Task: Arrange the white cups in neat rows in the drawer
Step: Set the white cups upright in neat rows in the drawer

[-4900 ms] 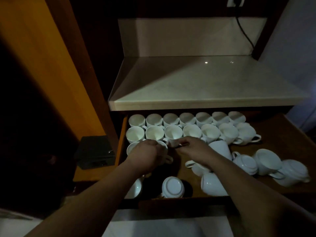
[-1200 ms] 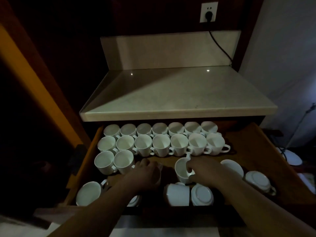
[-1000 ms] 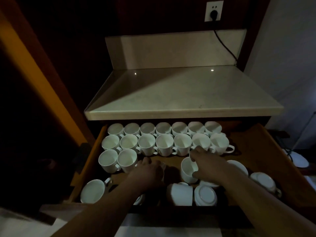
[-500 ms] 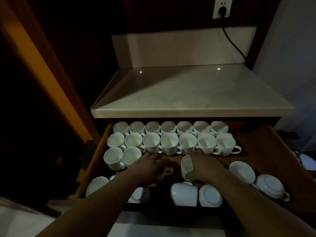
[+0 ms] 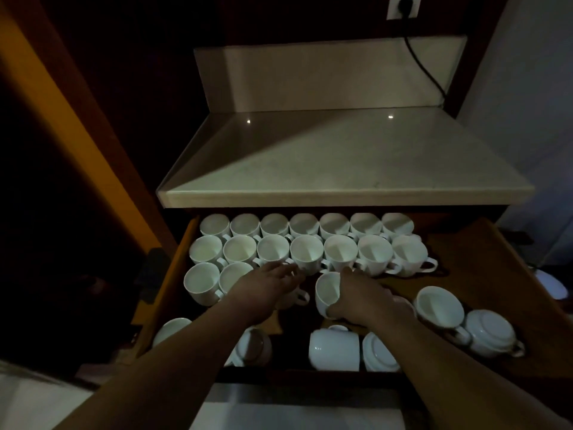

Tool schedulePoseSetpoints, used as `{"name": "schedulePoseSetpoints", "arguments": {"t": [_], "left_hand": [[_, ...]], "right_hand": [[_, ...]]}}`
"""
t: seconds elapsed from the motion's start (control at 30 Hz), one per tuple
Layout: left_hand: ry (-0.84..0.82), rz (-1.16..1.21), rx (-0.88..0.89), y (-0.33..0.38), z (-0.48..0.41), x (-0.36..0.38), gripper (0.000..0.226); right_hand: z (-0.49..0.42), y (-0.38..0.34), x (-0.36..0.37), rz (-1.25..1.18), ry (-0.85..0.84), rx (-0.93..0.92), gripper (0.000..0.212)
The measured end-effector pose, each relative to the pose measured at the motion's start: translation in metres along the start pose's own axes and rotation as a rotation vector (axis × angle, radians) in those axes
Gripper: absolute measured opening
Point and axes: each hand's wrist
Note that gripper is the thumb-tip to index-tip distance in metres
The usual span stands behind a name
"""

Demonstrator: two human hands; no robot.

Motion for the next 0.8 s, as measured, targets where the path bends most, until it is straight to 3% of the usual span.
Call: {"name": "schedulePoseSetpoints", "arguments": {"t": [0.23,0.33,0.43,0.6,0.8], "left_hand": [[0.111,0.113,-0.041,-0.008,0.014,0.006,0.080],[0.215,0.204,-0.214,-0.019,0.033,0.000,0.082],[0.241,0.288,-0.431,-0.028,0.051,-0.012,0.075],[0.076,0.255,-0.468,-0.029,0.056,-0.007,0.039],[0.032,0.106,-0.429,-0.039,0.058,0.005,0.029]], "right_hand": [[0.000,-0.015,0.006,-0.037,0.013,0.013,0.071],[0.003,-0.014,0.002,0.065,0.047,-0.007,0.079],[0.005,-0.028,-0.002,0.185,0.237,-0.124,0.074],[0.000,-0.064,0.014,0.215,0.129,-0.196,0.101],[-0.015,-0.076,0.024,0.233,0.136,-0.198,0.064]]}}
Point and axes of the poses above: each hand's wrist, its own z-axis away from the middle knuckle, its own x-axis out of the palm, y = z × x, and after that the axes turned 7 degrees about x, right-handed
